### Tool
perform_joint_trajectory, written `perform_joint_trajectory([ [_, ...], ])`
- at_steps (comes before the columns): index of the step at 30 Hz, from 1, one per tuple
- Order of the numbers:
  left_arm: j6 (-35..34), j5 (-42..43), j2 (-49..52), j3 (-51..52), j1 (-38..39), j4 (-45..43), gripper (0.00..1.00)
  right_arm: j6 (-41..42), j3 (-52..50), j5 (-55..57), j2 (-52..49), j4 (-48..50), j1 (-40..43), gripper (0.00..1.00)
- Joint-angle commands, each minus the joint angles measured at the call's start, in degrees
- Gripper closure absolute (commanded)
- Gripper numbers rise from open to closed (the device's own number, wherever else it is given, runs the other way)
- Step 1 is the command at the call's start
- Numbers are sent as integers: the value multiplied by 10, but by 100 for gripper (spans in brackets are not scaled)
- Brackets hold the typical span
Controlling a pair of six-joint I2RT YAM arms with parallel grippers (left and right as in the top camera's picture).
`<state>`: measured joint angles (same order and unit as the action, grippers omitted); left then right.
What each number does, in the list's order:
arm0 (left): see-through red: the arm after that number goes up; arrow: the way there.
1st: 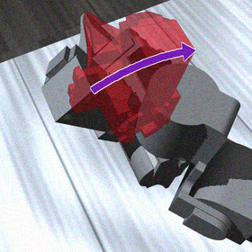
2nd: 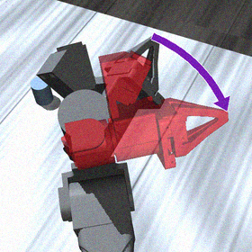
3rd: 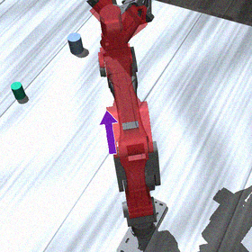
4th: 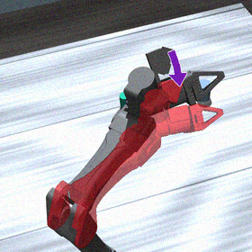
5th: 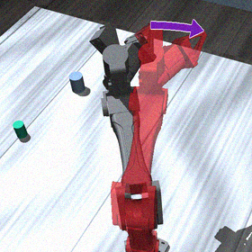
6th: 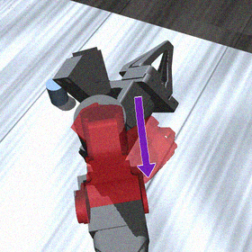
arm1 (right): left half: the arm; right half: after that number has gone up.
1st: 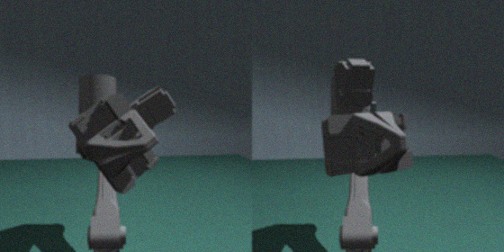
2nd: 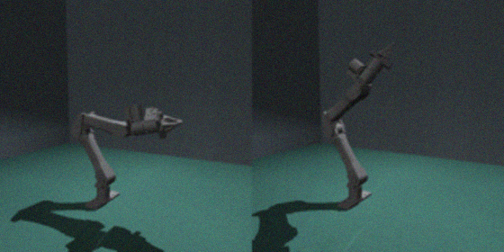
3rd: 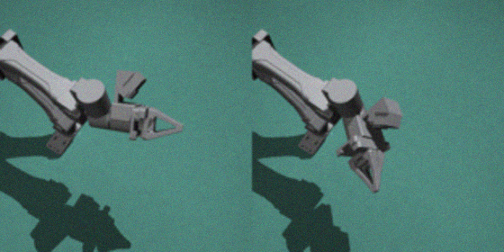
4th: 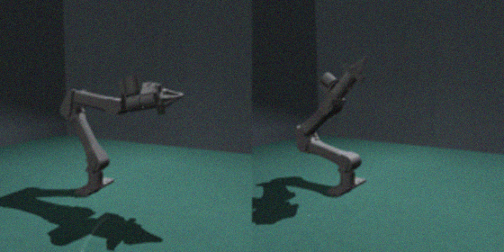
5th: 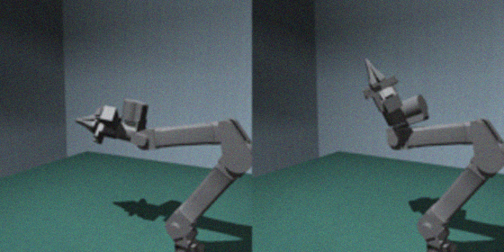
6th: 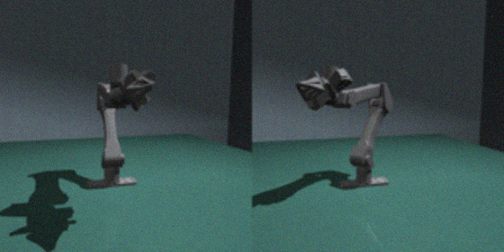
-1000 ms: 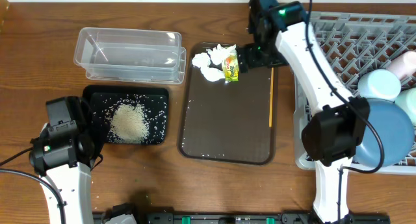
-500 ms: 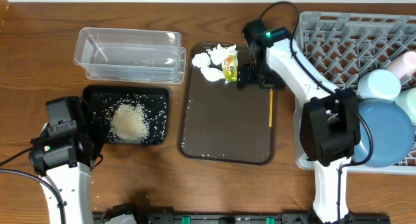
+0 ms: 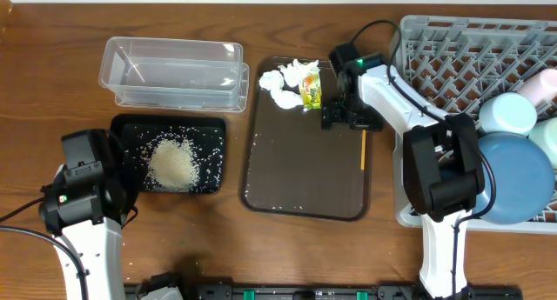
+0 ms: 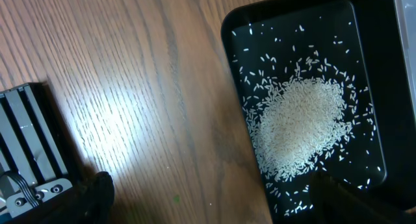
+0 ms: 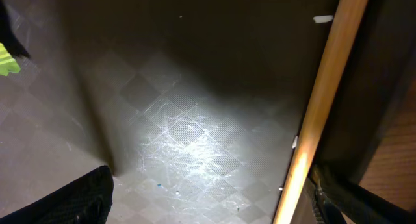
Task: Sort waste into correct bins and load items into the dishwasher rack
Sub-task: 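Reach the right gripper to the yellow stick on the dark tray and grasp it, then carry the yellow stick with the right gripper into the rack's left side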
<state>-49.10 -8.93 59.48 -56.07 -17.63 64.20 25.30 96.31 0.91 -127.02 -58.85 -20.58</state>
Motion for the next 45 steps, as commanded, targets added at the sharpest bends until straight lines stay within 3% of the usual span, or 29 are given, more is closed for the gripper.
perform_joint_trajectory([
  [1, 4, 2, 0, -10, -3, 2, 3, 10, -11, 10, -4, 4, 3, 7],
  [3, 4, 2, 0, -10, -3, 2, 3, 10, -17, 10, -4, 10, 3, 10],
  [7, 4, 2, 0, -10, -3, 2, 3, 10, -37, 6, -4, 26, 2, 30],
  [11, 4, 2, 0, -10, -3, 2, 3, 21, -48, 6, -4, 30, 0, 59],
  [14, 4, 2, 0, -10, -3, 2, 3, 21, -44, 0, -3, 31, 0, 87],
  [16, 4, 2, 0, -10, -3, 2, 3, 21, -35, -11, -3, 25, 0, 99],
  [24, 4, 2, 0, -10, -3, 2, 3, 0, 117, -29, 1, -80, 26, 99],
  [34, 4, 2, 0, -10, -3, 2, 3, -175, 418, -29, 3, -261, 146, 99],
  [45, 4, 2, 0, -10, -3, 2, 3, -298, 393, -106, 3, -266, 235, 96],
])
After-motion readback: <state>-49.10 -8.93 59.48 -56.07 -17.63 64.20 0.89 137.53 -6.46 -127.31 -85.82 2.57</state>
